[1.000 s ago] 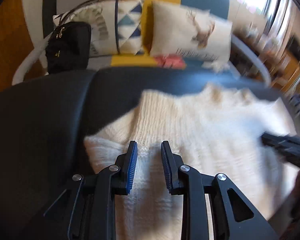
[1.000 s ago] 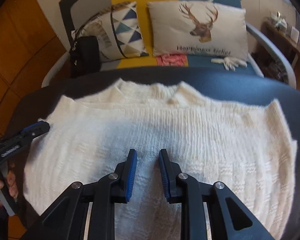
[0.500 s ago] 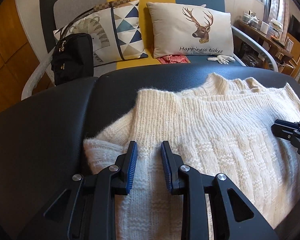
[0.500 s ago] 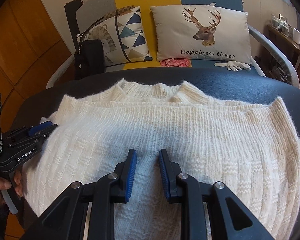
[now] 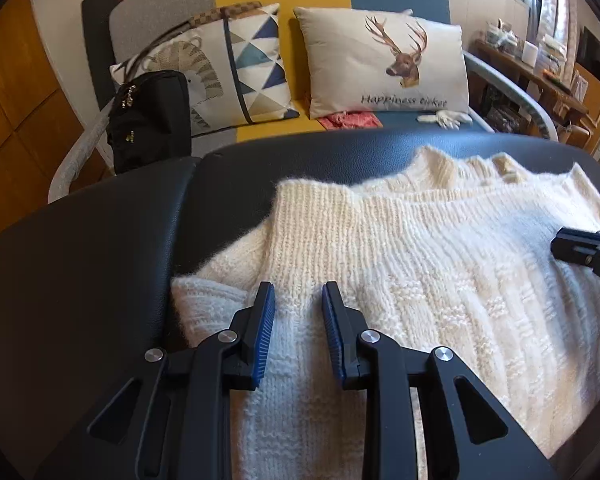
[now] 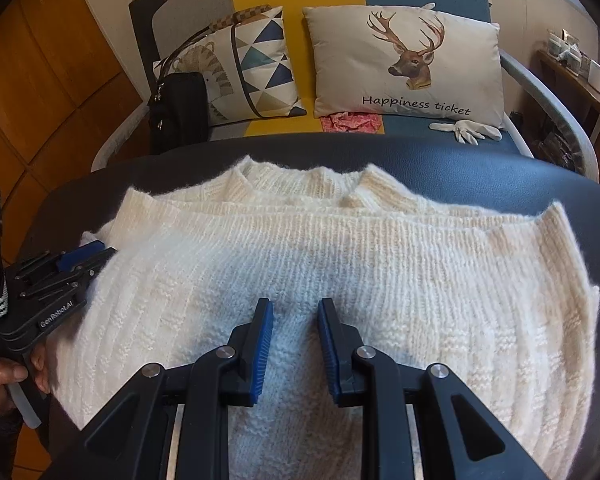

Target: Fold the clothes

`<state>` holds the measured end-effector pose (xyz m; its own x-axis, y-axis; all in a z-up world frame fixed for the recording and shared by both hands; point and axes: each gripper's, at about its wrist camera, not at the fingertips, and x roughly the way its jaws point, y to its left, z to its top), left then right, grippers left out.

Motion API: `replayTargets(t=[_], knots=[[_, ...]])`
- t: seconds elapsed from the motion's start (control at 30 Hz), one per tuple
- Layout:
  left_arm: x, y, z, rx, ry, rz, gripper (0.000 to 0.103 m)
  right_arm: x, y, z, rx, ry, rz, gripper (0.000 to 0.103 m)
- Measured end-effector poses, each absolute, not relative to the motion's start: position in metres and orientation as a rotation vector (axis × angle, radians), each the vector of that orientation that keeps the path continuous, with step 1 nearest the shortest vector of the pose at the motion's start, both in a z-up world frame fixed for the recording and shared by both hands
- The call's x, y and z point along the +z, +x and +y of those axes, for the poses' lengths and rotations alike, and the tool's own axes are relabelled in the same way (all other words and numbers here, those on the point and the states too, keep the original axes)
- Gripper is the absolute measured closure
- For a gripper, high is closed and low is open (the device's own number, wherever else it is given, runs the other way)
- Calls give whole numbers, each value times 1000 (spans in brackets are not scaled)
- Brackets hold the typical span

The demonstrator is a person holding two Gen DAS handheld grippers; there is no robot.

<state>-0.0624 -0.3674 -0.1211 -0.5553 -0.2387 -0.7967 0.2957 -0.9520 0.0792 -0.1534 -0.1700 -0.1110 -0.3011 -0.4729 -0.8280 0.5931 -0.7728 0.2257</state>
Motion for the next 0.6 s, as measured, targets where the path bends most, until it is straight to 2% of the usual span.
replayTargets(t=[0.13, 0.27, 0.37, 0.47, 0.53, 0.6], knots=[[-113, -63, -371, -2559, 1257, 133, 76, -89, -165, -154, -2204, 1232, 186, 80], [-105, -64, -375, -2588, 1232, 176, 76, -118, -199, -126, -2251, 1419, 189, 80], [-99, -65, -378, -2609, 1212, 207, 76, -113, -210, -106, -2199, 1408, 53, 80], [-96, -67, -382, -2619, 1202, 236, 76, -95, -222, -95, -2263, 1346, 54, 80], [-98, -71, -385, -2611, 1210, 249, 70, -97, -233, -89, -2290, 1373, 57, 80], [-101, -75, -389, -2602, 1217, 262, 69, -106, -246, -84, -2315, 1426, 70, 80]])
